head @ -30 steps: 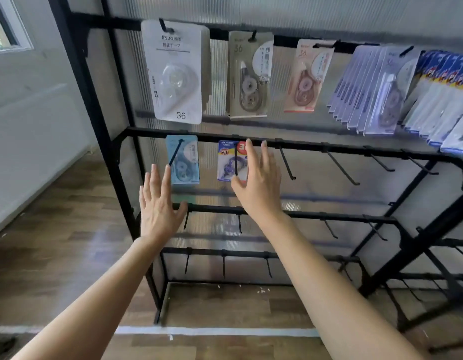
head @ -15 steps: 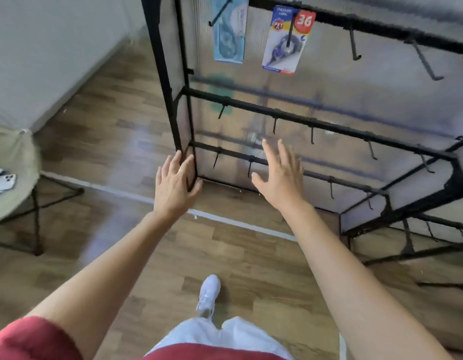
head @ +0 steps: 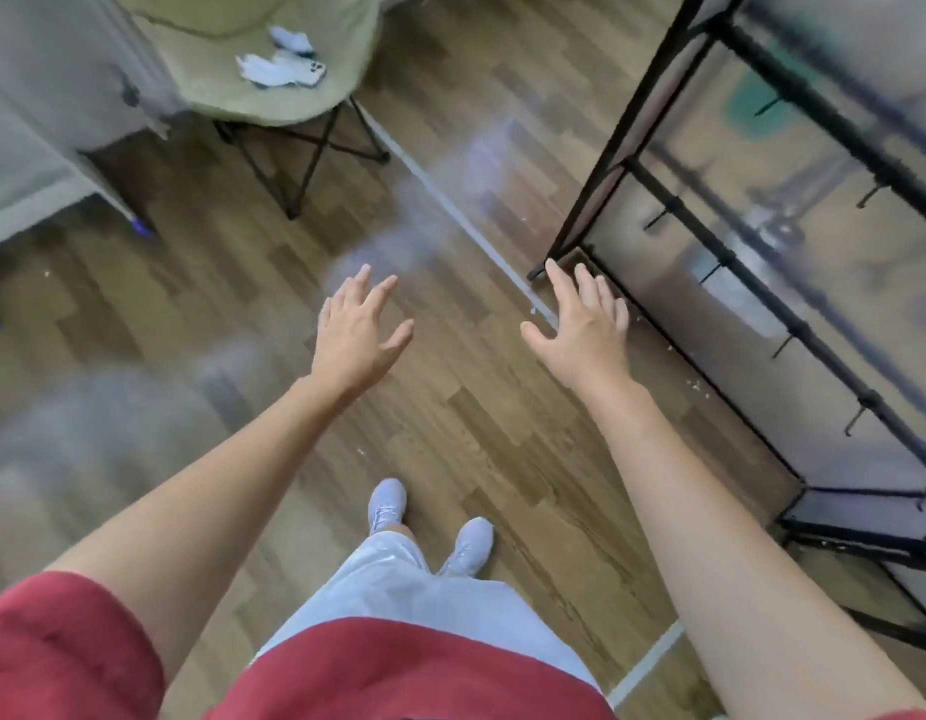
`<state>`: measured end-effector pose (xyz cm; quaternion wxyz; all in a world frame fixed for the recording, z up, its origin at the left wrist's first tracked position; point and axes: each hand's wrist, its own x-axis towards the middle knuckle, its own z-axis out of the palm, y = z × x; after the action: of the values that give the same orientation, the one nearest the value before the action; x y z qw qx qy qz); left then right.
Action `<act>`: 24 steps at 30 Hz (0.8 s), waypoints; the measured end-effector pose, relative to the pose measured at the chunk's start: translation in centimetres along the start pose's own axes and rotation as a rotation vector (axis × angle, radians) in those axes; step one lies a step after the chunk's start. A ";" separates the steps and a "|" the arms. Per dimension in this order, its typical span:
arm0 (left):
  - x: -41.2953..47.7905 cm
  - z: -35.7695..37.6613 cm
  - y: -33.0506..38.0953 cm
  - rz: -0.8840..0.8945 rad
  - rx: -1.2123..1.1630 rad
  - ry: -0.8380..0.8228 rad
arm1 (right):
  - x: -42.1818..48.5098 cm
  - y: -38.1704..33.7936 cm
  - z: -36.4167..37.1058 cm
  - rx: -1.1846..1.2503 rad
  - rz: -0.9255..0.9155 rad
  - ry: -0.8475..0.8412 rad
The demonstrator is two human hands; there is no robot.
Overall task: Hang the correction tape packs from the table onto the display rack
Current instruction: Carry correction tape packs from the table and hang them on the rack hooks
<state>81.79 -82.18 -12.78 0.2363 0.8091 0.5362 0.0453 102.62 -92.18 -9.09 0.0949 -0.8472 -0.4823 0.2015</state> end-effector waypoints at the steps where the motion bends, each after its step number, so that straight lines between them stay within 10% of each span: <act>1: -0.9 -0.8 -2.0 -0.047 -0.009 0.022 | 0.1 -2.0 1.0 -0.019 -0.052 -0.032; 24: -12.2 -24.1 -46.6 -0.764 -0.168 0.399 | 1.6 -56.5 21.2 -0.146 -0.801 -0.274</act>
<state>29.33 -70.38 -9.37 0.1929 0.5062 0.8265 0.1533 50.12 -62.36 -8.51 0.0403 -0.5628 -0.7944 0.2248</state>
